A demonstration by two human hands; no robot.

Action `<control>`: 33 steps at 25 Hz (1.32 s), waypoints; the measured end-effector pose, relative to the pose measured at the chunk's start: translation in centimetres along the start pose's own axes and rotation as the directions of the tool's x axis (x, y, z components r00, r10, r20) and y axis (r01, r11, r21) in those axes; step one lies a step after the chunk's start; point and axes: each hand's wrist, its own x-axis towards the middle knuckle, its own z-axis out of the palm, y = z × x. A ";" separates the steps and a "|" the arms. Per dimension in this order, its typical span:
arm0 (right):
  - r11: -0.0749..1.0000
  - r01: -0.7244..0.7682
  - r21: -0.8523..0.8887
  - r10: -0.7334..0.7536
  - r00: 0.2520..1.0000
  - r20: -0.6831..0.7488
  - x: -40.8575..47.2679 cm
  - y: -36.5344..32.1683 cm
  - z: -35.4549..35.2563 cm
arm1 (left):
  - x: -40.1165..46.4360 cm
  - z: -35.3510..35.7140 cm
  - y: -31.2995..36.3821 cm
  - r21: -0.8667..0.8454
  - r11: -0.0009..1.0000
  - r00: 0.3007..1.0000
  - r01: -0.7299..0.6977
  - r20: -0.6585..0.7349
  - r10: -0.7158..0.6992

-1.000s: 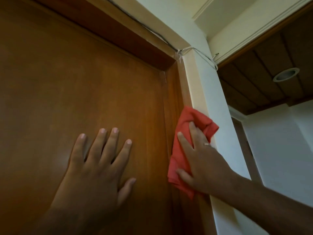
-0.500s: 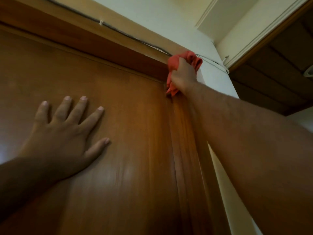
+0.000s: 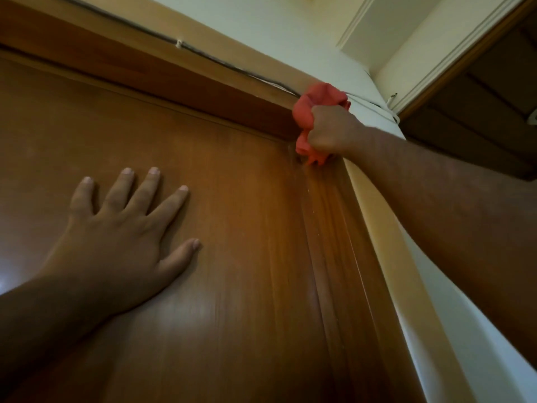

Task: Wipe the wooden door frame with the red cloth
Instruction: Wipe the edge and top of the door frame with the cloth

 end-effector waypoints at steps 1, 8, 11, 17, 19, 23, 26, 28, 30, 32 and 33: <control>0.999 0.021 -0.046 -0.020 1.000 0.024 -0.6 -0.7 0.7 | 0.0 0.1 -0.1 0.005 1.000 1.000 -0.011 -0.004 0.011; 0.741 0.168 -0.651 -0.204 0.979 0.020 -10.8 -1.6 7.0 | -0.4 -0.2 -0.6 -0.032 0.999 1.000 -0.028 0.009 0.029; 0.840 0.096 -0.534 -0.147 0.988 -0.054 -8.0 -0.8 5.8 | -0.5 -0.3 -0.7 -0.043 0.999 0.999 -0.031 0.021 0.032; 0.976 -0.022 0.217 0.068 0.976 -0.207 2.9 -0.4 3.4 | -0.8 -1.3 -0.4 -0.050 0.999 0.998 -0.019 0.058 0.022; 0.968 0.025 0.249 0.029 0.977 -0.211 3.5 -1.8 3.3 | -0.8 -1.8 -0.6 -0.069 0.996 0.995 -0.050 0.079 0.055; 0.892 0.376 0.253 -0.311 0.913 -0.263 3.4 -13.2 0.7 | -1.5 -2.3 -6.2 -0.042 0.999 0.997 0.023 0.077 -0.019; 0.821 0.552 0.147 -0.504 0.822 -0.266 2.6 -21.0 0.1 | -3.1 -2.1 -14.9 0.030 0.959 0.954 0.281 0.102 -0.283; 0.869 0.491 0.062 -0.455 0.842 -0.289 2.8 -20.4 0.1 | -4.7 -2.5 -19.5 0.041 0.950 0.935 0.308 0.172 -0.311; 0.958 0.286 0.019 -0.264 0.906 -0.330 3.5 -16.5 0.3 | -6.0 -3.1 -21.6 0.005 0.963 0.942 0.270 0.206 -0.265; 0.998 -0.019 0.055 0.033 0.963 -0.266 3.0 -12.6 0.9 | -6.9 -3.4 -21.3 -0.053 0.969 0.961 0.241 0.153 -0.230; 0.990 -0.134 0.035 0.138 0.962 -0.236 2.4 -11.7 1.4 | -6.9 -3.5 -21.1 -0.057 0.971 0.967 0.231 0.123 -0.223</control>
